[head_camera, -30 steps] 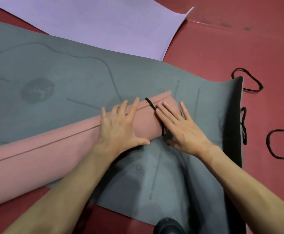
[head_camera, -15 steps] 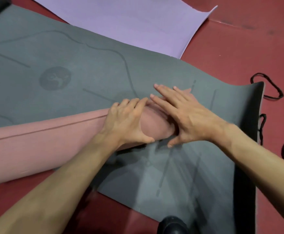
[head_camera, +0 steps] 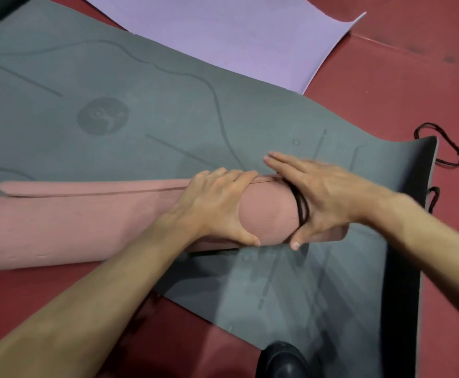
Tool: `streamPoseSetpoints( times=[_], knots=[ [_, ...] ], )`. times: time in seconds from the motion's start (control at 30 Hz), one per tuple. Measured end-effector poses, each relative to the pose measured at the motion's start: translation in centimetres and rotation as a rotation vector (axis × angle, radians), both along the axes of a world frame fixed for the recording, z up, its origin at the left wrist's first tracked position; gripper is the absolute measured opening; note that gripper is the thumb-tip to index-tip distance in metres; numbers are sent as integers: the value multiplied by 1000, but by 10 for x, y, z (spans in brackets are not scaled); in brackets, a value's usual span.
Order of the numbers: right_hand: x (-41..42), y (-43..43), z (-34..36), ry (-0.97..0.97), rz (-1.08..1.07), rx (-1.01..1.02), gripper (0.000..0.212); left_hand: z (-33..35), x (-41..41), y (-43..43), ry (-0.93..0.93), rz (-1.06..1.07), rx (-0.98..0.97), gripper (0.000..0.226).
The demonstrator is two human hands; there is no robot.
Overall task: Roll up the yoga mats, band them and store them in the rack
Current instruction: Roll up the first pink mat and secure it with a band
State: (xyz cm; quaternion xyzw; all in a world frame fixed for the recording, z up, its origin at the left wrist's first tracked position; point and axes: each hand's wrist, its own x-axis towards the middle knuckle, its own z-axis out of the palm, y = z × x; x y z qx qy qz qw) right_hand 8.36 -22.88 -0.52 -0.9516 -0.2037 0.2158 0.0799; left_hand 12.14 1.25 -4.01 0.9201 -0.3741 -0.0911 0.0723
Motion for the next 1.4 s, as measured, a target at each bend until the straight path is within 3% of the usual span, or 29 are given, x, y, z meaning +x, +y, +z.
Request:
streamPoseSetpoints(
  times=[0.1,0.2,0.4,0.5,0.67,0.87,1.1,1.17,1.27,1.4],
  knots=[
    [5,-8,18,124,17,-244,166,5,3,4,17,-8,-16,126],
    [7,3,17,76,93,-305,160,6,2,7,19,-21,-21,126],
    [3,42,13,-27,59,-50,147,17,1,12,21,-8,-71,110],
    [12,55,13,94,-28,46,150,16,0,12,40,-30,-78,103],
    [8,29,17,478,-166,21,165,9,-4,16,138,-123,-33,118],
    [-17,45,1,447,-113,26,149,8,-13,18,193,-184,-35,117],
    [-8,65,-7,510,-140,143,159,13,-19,27,205,-174,-46,113],
    [-10,67,-10,519,-144,129,160,-1,-34,39,106,-135,-108,111],
    [-14,66,-14,528,-182,148,158,-37,-74,68,-257,50,-392,99],
    [-19,70,-18,517,-160,151,154,-67,-124,89,-444,307,-451,81]
  ],
)
